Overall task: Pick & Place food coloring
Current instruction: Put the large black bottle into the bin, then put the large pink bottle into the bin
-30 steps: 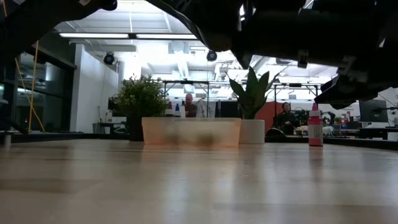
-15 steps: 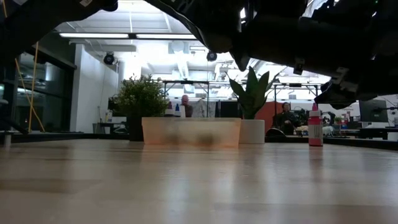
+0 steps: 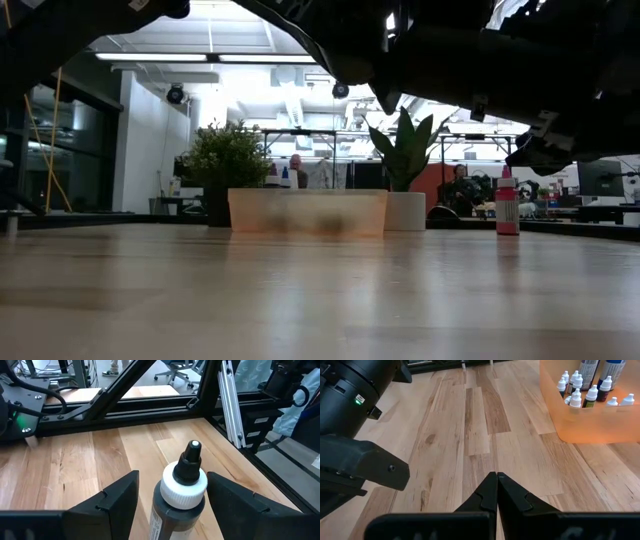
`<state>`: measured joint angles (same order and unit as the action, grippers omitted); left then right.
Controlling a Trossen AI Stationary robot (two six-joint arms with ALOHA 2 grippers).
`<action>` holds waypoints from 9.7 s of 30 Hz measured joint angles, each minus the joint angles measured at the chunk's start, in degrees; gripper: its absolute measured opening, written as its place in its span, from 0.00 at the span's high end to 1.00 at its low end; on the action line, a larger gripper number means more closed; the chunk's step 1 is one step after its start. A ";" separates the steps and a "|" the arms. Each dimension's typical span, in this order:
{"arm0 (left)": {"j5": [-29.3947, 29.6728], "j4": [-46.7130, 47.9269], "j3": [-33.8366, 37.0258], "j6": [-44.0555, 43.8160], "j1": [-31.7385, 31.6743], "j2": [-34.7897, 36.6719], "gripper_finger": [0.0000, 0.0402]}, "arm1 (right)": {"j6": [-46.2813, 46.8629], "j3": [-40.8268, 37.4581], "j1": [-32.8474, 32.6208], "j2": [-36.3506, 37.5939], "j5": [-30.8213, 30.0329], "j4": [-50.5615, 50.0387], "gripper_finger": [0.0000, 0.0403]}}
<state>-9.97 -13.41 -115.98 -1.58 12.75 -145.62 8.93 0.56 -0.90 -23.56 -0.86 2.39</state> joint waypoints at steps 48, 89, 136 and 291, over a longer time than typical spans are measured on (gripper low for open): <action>4.55 11.49 0.08 -7.55 -2.14 5.30 0.76 | 0.00 0.00 0.00 -0.01 -0.01 -0.02 1.00; 15.08 45.02 -0.31 -24.99 -12.76 27.40 0.76 | 0.00 0.01 0.00 0.01 0.00 0.02 1.00; 43.07 24.49 26.04 -17.72 -30.03 32.63 0.75 | 0.00 0.00 0.00 0.01 -0.02 0.00 1.00; 10.56 9.53 -19.02 2.69 -25.45 -6.58 0.50 | 0.00 0.02 0.01 -0.01 0.00 0.00 1.00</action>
<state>0.59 -3.88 -135.00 1.11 -12.69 -152.20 8.93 0.58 -0.89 -23.57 -0.86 2.39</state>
